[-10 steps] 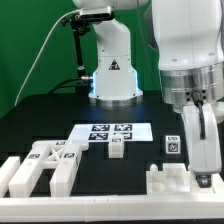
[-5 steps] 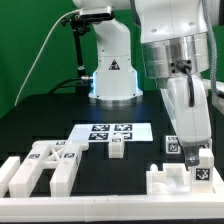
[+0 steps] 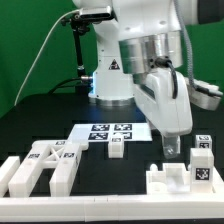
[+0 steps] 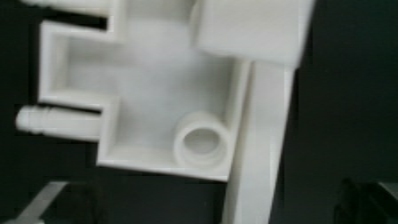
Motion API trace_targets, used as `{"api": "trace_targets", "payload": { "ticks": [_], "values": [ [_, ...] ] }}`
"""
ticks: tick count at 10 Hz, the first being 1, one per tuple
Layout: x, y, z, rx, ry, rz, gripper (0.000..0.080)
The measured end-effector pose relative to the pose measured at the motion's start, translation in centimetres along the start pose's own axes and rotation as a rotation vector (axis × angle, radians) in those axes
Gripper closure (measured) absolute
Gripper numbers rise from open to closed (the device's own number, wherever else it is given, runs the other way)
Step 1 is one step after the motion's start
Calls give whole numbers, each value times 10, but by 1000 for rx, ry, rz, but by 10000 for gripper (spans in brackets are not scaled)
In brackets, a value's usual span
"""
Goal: Assemble chair
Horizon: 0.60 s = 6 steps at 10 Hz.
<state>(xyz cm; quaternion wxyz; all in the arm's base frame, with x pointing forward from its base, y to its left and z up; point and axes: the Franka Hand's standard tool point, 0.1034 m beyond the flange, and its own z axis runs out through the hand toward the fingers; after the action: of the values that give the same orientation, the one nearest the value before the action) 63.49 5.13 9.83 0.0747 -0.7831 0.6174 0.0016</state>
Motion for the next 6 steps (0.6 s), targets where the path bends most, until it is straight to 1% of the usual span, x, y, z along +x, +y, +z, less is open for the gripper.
{"api": "trace_targets", "payload": {
  "ticks": [1, 2, 6],
  "values": [
    [2, 5, 0, 0, 6, -74, 150],
    [-5, 12, 5, -9, 14, -117, 150],
    [-3, 12, 5, -13, 12, -406, 150]
  ]
}}
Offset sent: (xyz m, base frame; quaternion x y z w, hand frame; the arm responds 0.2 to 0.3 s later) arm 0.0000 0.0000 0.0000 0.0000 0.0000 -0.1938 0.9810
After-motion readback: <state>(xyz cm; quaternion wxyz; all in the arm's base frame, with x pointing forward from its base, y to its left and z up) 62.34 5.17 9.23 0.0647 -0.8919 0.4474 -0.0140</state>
